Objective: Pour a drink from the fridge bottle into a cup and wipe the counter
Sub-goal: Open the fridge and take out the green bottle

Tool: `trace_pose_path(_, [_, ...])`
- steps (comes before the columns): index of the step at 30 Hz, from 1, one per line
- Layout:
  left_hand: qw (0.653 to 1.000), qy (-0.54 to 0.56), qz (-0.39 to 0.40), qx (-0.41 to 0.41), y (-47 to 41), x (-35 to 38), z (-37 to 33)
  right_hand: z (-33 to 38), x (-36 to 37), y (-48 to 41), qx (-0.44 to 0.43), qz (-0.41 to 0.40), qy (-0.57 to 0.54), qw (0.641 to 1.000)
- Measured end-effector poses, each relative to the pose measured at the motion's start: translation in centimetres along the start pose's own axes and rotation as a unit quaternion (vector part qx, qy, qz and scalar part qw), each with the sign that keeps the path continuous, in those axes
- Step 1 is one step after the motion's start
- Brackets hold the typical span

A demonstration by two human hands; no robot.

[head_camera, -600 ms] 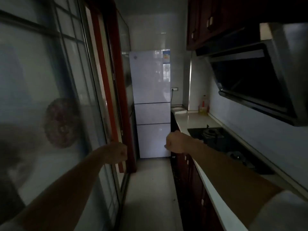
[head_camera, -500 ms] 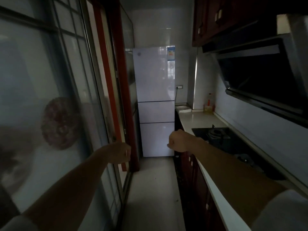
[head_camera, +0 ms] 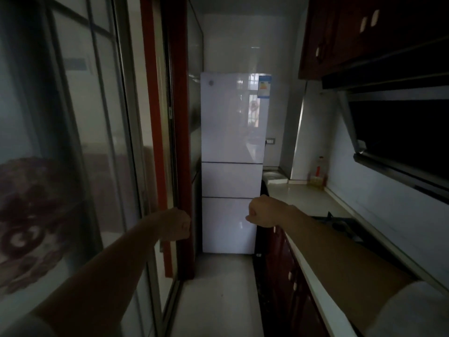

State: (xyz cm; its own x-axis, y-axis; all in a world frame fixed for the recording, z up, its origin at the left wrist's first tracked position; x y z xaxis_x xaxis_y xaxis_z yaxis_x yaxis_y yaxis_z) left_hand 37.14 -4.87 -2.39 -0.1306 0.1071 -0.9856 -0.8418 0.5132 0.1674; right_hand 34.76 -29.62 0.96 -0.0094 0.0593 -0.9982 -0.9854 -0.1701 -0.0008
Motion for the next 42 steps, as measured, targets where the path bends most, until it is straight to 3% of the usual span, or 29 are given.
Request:
trace_pose_path(7, [0.999, -0.007, 0.008, 0.039, -11.8, -3.4, 6.8, -2.9, -2.2, -11.4, 0.021, -0.014, 0.025, 0.999])
trace_pose_path(14, [0.999, -0.011, -0.004, 0.049, -22.6, -5.3, 8.5, -8.1, -1.0, -21.6, 0.044, 0.002, 0.017, 0.999])
trace_pose_path(20, [0.999, -0.034, -0.012, -0.035, -32.7, -7.5, 12.1, -13.7, -1.8, -32.4, 0.029, -0.017, -0.013, 0.999])
trace_pose_path(27, [0.999, -0.009, -0.023, -0.042, -42.4, -12.4, 15.9, -18.7, -5.4, -44.8, -0.001, -0.048, -0.044, 0.998])
trace_pose_path(34, [0.998, -0.030, 0.011, -0.050, -51.5, -12.0, 20.1, -20.6, -4.0, -55.8, -0.017, -0.005, -0.056, 0.998])
trace_pose_path(42, [0.999, -0.035, -0.004, -0.025, -64.4, -14.6, 26.9, -22.6, -5.2, -68.6, 0.004, -0.001, -0.014, 1.000])
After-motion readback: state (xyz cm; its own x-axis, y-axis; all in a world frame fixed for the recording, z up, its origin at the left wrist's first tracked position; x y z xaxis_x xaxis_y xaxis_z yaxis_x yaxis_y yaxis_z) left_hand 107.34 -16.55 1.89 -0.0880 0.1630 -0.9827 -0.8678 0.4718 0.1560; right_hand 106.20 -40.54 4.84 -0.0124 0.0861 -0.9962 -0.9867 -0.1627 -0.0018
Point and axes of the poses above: each hand's wrist, its own y-axis away from the middle knuckle, its own x-axis out of the palm, z = x × y, the point moved 7 cm from there along -y, towards the middle knuckle, and after that the axes turned 4 degrees about x, right-handed, at the moved point
